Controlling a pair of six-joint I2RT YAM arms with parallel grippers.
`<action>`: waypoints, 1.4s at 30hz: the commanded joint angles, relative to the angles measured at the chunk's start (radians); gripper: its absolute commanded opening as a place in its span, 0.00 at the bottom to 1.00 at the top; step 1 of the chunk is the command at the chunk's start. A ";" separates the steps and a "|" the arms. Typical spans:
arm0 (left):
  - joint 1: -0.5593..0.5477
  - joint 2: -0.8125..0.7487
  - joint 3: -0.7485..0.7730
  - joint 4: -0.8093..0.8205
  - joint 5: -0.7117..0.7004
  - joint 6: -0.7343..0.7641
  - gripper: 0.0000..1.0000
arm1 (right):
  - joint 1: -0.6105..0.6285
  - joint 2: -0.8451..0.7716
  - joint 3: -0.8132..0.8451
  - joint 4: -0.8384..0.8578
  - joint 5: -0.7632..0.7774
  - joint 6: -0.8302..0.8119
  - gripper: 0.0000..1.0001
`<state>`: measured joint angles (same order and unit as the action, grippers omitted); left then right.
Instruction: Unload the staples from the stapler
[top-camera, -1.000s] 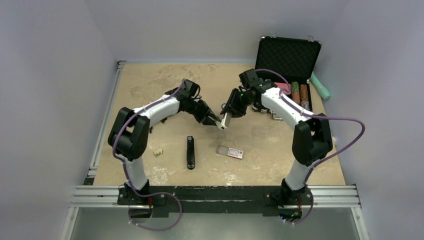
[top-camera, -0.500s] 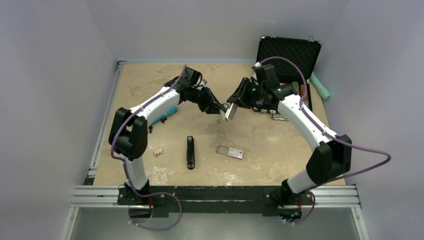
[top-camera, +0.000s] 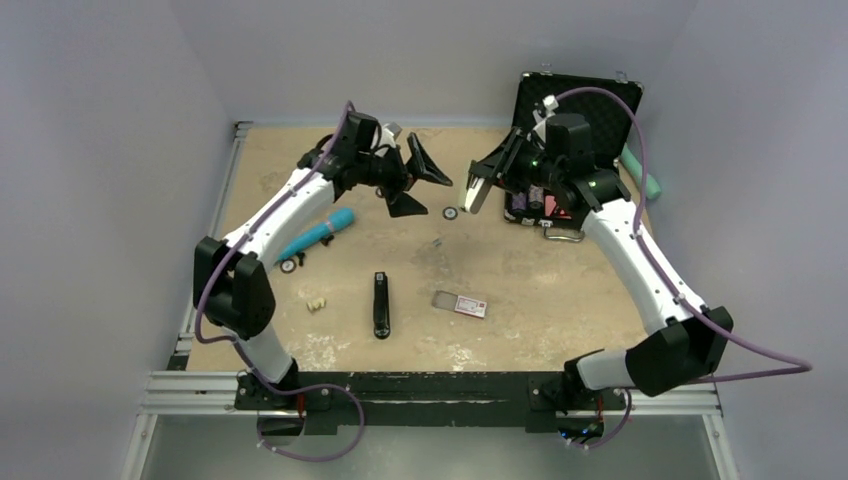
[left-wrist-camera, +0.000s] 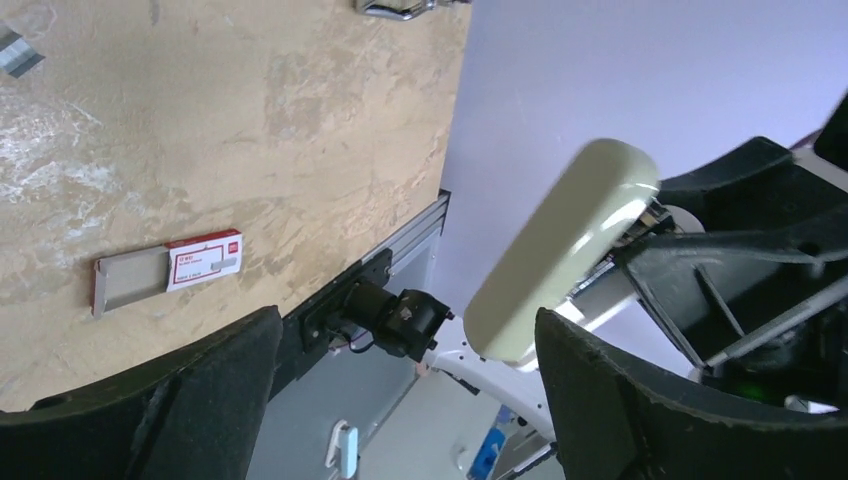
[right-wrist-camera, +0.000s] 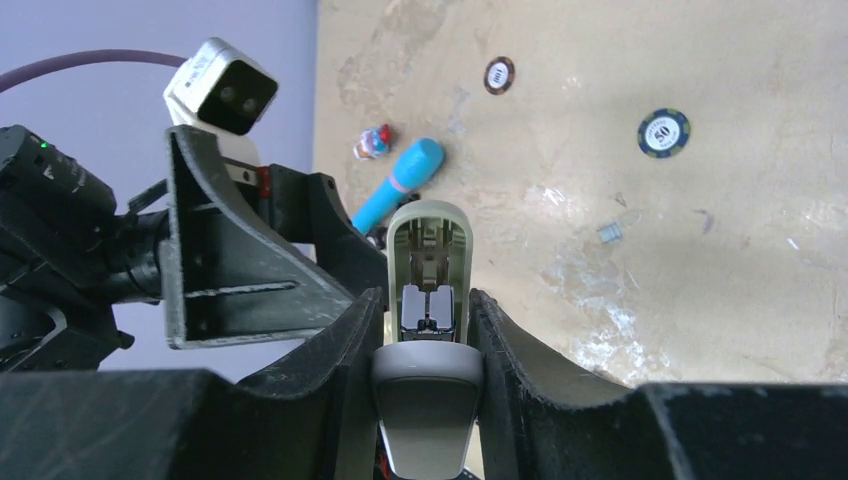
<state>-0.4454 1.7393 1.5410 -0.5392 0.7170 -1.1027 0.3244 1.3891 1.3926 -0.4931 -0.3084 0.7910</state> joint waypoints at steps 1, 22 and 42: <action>0.030 -0.129 0.037 0.090 -0.007 0.061 1.00 | -0.001 -0.056 0.052 0.073 -0.018 0.002 0.00; 0.299 -0.492 -0.366 0.505 -0.131 -0.058 0.99 | -0.002 -0.096 0.037 0.343 -0.252 0.084 0.00; 0.203 -0.497 -0.079 0.286 0.148 0.316 0.83 | 0.000 -0.003 0.026 0.933 -0.569 0.363 0.00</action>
<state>-0.2256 1.3334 1.4784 -0.4232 0.7803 -0.7582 0.3244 1.3911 1.3762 0.1841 -0.7635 1.0241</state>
